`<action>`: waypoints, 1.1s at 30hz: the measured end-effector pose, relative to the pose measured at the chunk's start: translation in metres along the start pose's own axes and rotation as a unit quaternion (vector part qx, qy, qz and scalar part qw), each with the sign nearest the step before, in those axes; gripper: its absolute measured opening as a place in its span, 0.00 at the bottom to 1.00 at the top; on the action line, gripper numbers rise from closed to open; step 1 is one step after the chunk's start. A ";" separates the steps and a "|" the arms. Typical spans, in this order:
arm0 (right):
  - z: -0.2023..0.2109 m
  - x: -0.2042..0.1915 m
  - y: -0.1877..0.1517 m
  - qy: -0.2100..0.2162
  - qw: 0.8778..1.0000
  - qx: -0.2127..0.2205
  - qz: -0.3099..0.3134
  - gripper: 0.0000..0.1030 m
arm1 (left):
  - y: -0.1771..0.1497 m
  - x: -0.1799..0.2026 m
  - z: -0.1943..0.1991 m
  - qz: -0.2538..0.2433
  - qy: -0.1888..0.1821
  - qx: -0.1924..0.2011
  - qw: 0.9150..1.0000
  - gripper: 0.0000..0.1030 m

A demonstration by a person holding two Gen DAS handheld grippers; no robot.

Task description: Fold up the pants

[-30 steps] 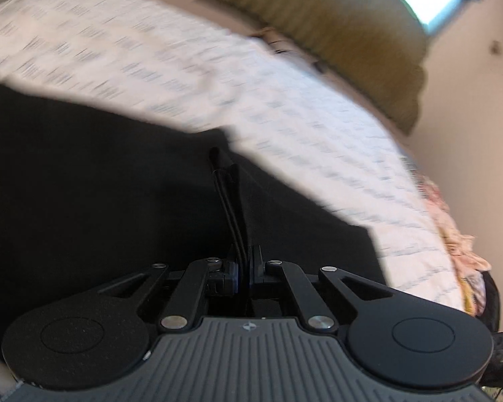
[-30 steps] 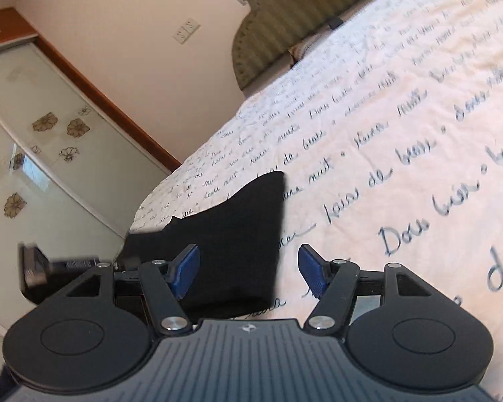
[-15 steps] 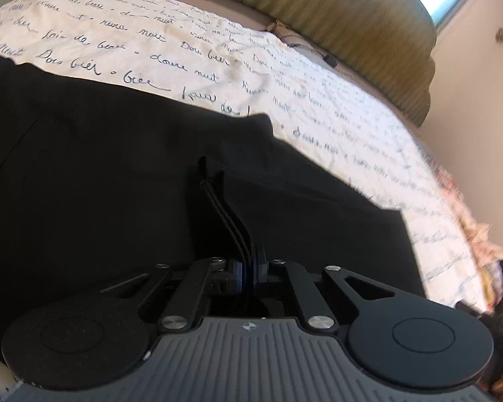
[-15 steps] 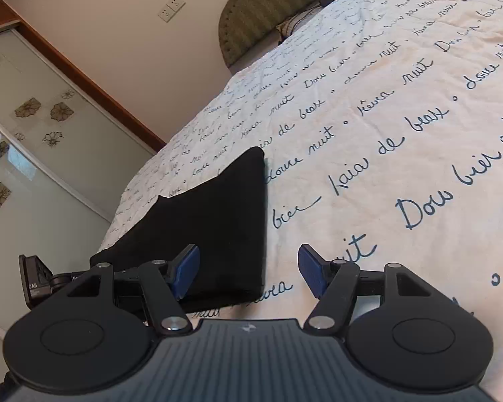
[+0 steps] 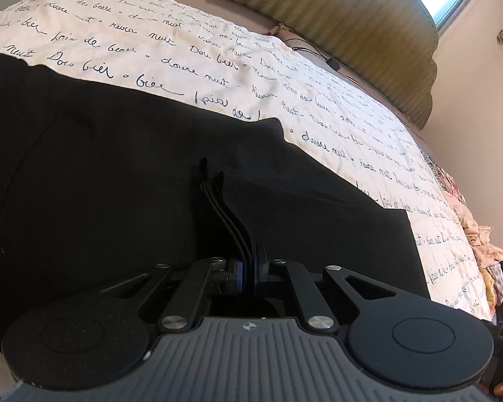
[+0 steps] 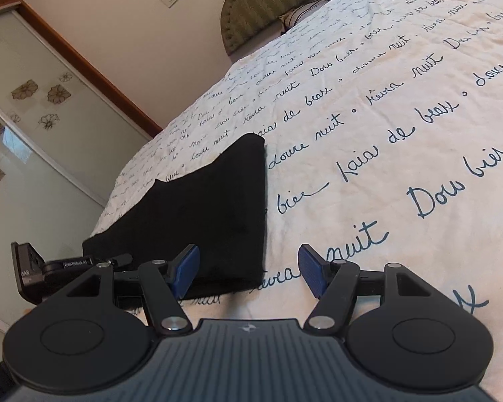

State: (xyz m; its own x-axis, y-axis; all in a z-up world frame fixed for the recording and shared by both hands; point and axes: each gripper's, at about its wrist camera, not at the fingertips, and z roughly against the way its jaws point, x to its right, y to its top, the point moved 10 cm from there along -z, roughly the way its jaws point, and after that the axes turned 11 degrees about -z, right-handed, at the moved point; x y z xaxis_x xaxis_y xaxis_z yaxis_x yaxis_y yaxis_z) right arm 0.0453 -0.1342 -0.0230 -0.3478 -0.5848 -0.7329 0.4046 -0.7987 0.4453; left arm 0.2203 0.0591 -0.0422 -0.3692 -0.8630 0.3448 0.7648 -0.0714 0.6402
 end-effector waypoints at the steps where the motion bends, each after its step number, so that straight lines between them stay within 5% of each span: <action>1: 0.000 0.001 0.000 0.000 1.000 0.000 -0.001 0.63 | 0.008 0.002 -0.006 -0.003 0.000 0.000 1.000 0.08; 11: -0.002 -0.005 0.001 0.003 1.000 -0.002 0.005 0.64 | 0.004 0.005 -0.003 -0.018 0.010 0.000 1.000 0.08; 13: -0.003 -0.009 0.001 0.005 1.000 -0.004 0.011 0.64 | 0.002 0.005 -0.004 -0.031 0.020 -0.002 0.999 0.21; 17: -0.016 -0.006 0.003 0.003 1.000 -0.020 0.002 0.64 | -0.002 0.005 0.007 -0.028 0.012 0.019 0.999 0.25; 20: -0.029 0.000 0.008 0.009 0.999 -0.035 -0.017 0.63 | -0.006 0.001 0.030 -0.025 0.033 0.040 0.998 0.46; 27: -0.028 -0.015 0.023 0.021 0.999 -0.025 -0.012 0.64 | -0.014 0.005 0.096 -0.070 0.101 0.108 0.987 0.56; 30: -0.026 -0.036 0.023 0.022 0.999 -0.006 0.029 0.64 | -0.022 0.014 0.111 -0.100 0.147 0.138 0.974 0.64; 33: -0.037 -0.071 0.013 0.034 0.995 -0.011 0.089 0.64 | -0.027 0.026 0.104 -0.114 0.152 0.146 0.971 0.65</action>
State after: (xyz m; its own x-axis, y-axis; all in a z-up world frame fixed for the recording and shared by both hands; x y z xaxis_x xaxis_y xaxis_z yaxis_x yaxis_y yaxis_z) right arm 0.1063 -0.0975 0.0159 -0.2109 -0.7059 -0.6761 0.4731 -0.6790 0.5614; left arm 0.1358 0.0906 0.0207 -0.3041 -0.9524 -0.0196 0.4827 -0.1718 0.8588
